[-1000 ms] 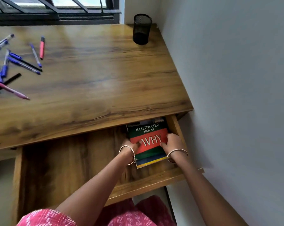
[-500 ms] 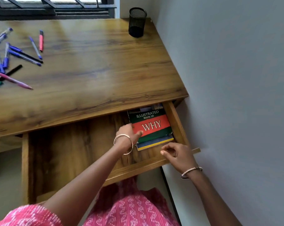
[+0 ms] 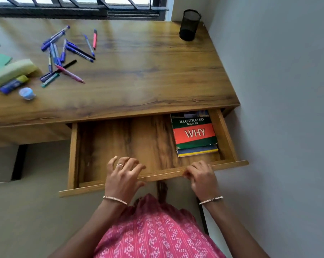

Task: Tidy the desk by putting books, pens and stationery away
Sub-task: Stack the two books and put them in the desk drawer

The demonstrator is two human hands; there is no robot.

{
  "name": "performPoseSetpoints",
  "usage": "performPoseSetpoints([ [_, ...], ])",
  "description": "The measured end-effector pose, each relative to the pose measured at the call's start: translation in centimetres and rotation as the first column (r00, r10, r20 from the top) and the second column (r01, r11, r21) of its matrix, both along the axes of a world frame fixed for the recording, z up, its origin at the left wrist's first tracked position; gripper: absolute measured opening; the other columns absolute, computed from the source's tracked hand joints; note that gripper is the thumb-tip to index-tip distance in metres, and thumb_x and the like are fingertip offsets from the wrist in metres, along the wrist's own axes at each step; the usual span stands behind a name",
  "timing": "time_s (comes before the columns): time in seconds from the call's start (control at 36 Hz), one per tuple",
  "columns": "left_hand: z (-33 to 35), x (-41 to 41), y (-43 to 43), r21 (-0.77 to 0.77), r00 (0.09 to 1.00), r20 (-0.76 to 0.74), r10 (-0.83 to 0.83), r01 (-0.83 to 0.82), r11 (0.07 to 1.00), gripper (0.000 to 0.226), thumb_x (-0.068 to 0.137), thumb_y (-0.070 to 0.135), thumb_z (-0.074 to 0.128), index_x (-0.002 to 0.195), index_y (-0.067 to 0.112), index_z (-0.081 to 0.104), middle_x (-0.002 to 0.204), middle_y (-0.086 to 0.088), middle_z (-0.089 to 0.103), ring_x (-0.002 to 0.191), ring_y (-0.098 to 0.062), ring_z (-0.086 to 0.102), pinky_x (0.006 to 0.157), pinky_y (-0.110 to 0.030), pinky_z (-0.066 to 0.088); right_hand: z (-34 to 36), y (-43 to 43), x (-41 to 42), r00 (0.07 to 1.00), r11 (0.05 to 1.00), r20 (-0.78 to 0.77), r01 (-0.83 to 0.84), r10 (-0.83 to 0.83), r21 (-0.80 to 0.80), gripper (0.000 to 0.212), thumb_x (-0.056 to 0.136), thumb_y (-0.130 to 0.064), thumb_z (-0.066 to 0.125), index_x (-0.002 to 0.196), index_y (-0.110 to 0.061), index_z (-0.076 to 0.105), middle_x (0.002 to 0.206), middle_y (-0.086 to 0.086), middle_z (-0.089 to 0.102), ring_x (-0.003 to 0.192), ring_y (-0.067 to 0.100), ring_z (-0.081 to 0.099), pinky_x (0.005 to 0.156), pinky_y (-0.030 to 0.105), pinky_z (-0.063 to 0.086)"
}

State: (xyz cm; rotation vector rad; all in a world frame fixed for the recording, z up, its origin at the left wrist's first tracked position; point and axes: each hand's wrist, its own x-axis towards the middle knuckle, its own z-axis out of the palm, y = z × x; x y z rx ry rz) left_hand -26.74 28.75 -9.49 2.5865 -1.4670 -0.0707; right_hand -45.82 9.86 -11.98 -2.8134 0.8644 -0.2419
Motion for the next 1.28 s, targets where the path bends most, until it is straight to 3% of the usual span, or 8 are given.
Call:
performPoseSetpoints([
  [0.17, -1.5, 0.1, -0.7, -0.086, 0.998, 0.052, 0.028, -0.023, 0.996, 0.020, 0.064, 0.040, 0.083, 0.069, 0.031, 0.066, 0.077, 0.014, 0.064, 0.082, -0.016, 0.063, 0.087, -0.036, 0.035, 0.3, -0.8, 1.5, 0.998, 0.997, 0.056, 0.023, -0.027, 0.072, 0.021, 0.066, -0.004, 0.082, 0.074, -0.019, 0.068, 0.076, -0.007, 0.063, 0.072, 0.018, 0.058, 0.065, 0.023, 0.041],
  [0.44, -2.3, 3.1, -4.9, -0.099, 0.972, 0.168, 0.165, -0.150, 0.984, 0.019, 0.076, 0.025, 0.073, 0.065, 0.025, 0.058, 0.064, 0.005, 0.057, 0.064, -0.020, 0.058, 0.061, -0.034, 0.042, 0.7, -4.0, 7.1, 0.994, 0.998, 0.087, 0.066, -0.066, 0.012, 0.018, 0.066, -0.005, 0.083, 0.070, -0.017, 0.071, 0.071, -0.005, 0.065, 0.068, 0.018, 0.059, 0.054, 0.027, 0.050],
  [0.53, -2.3, 4.2, -6.5, -0.137, 0.951, 0.226, 0.209, -0.182, 0.974, 0.017, 0.080, 0.022, 0.069, 0.067, 0.024, 0.058, 0.066, 0.003, 0.057, 0.067, -0.023, 0.059, 0.064, -0.036, 0.041, 0.9, -5.3, 9.0, 0.996, 0.998, 0.073, 0.047, -0.044, -0.034, 0.018, 0.065, -0.005, 0.084, 0.071, -0.017, 0.072, 0.073, -0.004, 0.068, 0.072, 0.019, 0.061, 0.057, 0.029, 0.053],
  [0.61, -2.4, 5.4, -7.9, -0.166, 0.938, 0.221, 0.266, -0.233, 0.958, 0.009, 0.079, 0.025, 0.069, 0.086, 0.024, 0.063, 0.081, 0.003, 0.060, 0.082, -0.023, 0.060, 0.077, -0.037, 0.043, 1.3, -6.5, 10.9, 0.997, 0.992, 0.067, 0.045, -0.037, -0.117, 0.023, 0.063, -0.010, 0.086, 0.080, -0.016, 0.073, 0.084, 0.000, 0.068, 0.083, 0.022, 0.059, 0.069, 0.034, 0.054],
  [0.72, -2.8, 7.5, -9.7, -0.188, 0.930, 0.209, 0.302, -0.265, 0.946, 0.052, 0.070, 0.027, 0.076, 0.120, 0.023, 0.062, 0.116, -0.002, 0.062, 0.110, -0.025, 0.058, 0.094, -0.042, 0.041, 1.8, -8.6, 13.6, 0.995, 0.986, 0.009, 0.095, -0.095, -0.137, 0.068, 0.057, -0.024, 0.090, 0.120, -0.019, 0.064, 0.116, 0.003, 0.059, 0.114, 0.022, 0.051, 0.097, 0.035, 0.045],
  [0.83, -3.5, 9.6, -11.5, -0.226, 0.914, 0.280, 0.294, -0.235, 0.945, 0.052, 0.084, 0.020, 0.061, 0.136, 0.022, 0.053, 0.136, -0.001, 0.057, 0.130, -0.024, 0.051, 0.105, -0.046, 0.037, 2.0, -10.7, 16.4, 0.998, 0.991, -0.039, 0.045, -0.050, -0.126, 0.096, 0.055, -0.021, 0.090, 0.140, -0.013, 0.048, 0.141, 0.007, 0.050, 0.137, 0.025, 0.038, 0.113, 0.042, 0.033],
  [1.06, -3.9, 12.5, -14.3, -0.316, 0.861, 0.350, 0.368, -0.262, 0.912, 0.013, 0.095, 0.017, 0.056, 0.099, 0.025, 0.065, 0.096, 0.002, 0.065, 0.098, -0.022, 0.063, 0.100, -0.043, 0.042, 0.0, -13.7, 18.4, 0.992, 0.981, -0.005, -0.123, 0.124, -0.150, 0.078, 0.063, 0.009, 0.076, 0.136, -0.010, 0.053, 0.142, 0.007, 0.051, 0.139, 0.025, 0.040, 0.117, 0.044, 0.023],
  [1.28, -5.7, 12.7, -14.5, -0.348, 0.862, 0.389, 0.326, -0.191, 0.918, 0.014, 0.088, 0.022, 0.065, 0.103, 0.021, 0.067, 0.100, -0.002, 0.066, 0.101, -0.026, 0.064, 0.089, -0.044, 0.046, -1.5, -14.3, 18.0, 0.983, 0.978, 0.059, -0.167, 0.175, -0.129, 0.082, 0.059, -0.014, 0.079, 0.136, -0.009, 0.052, 0.140, 0.007, 0.053, 0.135, 0.023, 0.040, 0.113, 0.042, 0.031],
])
